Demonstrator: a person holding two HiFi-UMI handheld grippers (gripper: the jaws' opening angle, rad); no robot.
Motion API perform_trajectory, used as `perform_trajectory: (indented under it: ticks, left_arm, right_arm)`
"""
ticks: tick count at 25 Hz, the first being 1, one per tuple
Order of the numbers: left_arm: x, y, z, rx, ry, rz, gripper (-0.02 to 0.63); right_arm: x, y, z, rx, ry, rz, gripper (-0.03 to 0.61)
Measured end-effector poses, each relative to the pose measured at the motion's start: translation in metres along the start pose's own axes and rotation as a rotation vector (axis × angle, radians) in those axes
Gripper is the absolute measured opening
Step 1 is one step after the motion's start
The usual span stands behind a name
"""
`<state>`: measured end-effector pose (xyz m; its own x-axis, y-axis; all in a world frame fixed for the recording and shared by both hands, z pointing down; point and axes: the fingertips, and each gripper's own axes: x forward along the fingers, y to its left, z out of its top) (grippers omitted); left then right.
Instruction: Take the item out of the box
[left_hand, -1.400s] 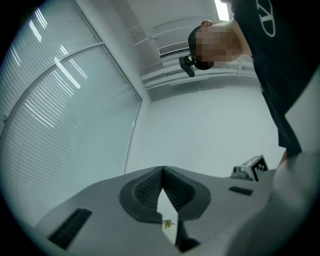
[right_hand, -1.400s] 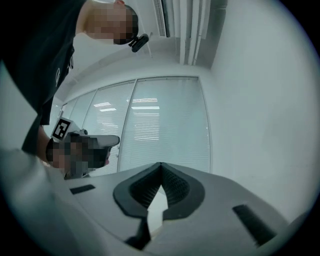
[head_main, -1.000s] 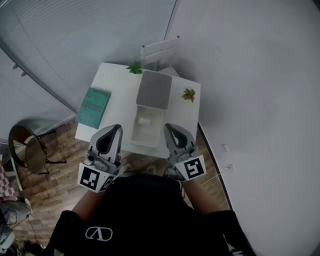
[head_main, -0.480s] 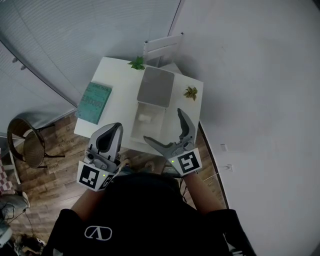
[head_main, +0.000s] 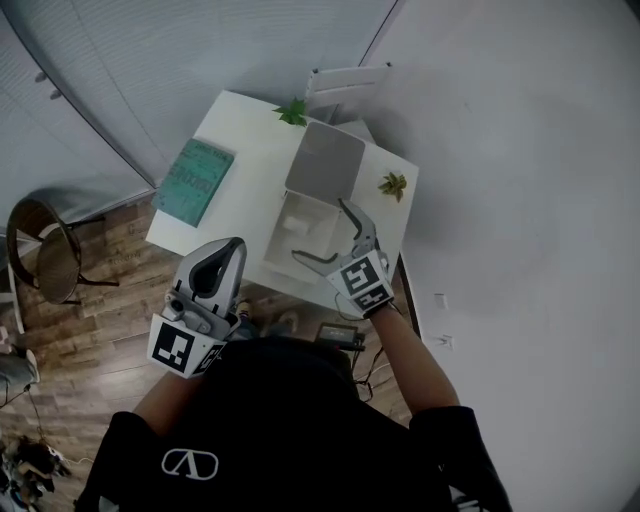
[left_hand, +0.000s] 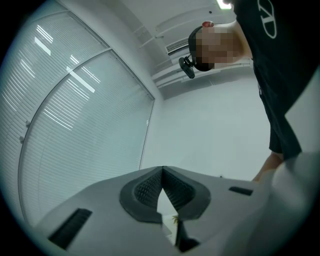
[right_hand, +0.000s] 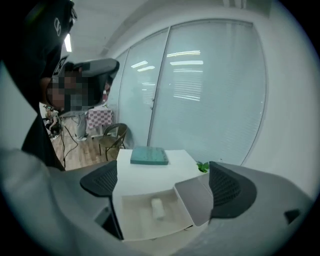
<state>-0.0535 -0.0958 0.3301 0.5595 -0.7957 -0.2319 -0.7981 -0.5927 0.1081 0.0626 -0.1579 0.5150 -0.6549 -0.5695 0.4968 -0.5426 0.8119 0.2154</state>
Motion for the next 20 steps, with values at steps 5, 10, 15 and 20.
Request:
perform_trajectory:
  ticks: [5,10,15,20]
  left_arm:
    - [-0.015,0.011,-0.006,0.001,0.017,0.052,0.005]
    - [-0.031,0.018,-0.016,0.002,0.043,0.102,0.005]
    - [-0.043,0.025,-0.023,0.005,0.077,0.146,0.005]
    - [-0.05,0.027,-0.03,0.002,0.097,0.175,0.005]
  right_arm:
    - [0.046,0.01,-0.052,-0.078,0.193,0.099,0.558]
    - [0.086,0.023,-0.104,-0.12,0.342,0.196,0.511]
    - [0.117,0.033,-0.145,-0.156,0.461,0.275,0.502]
    - [0.138,0.039,-0.188,-0.131,0.599,0.359,0.48]
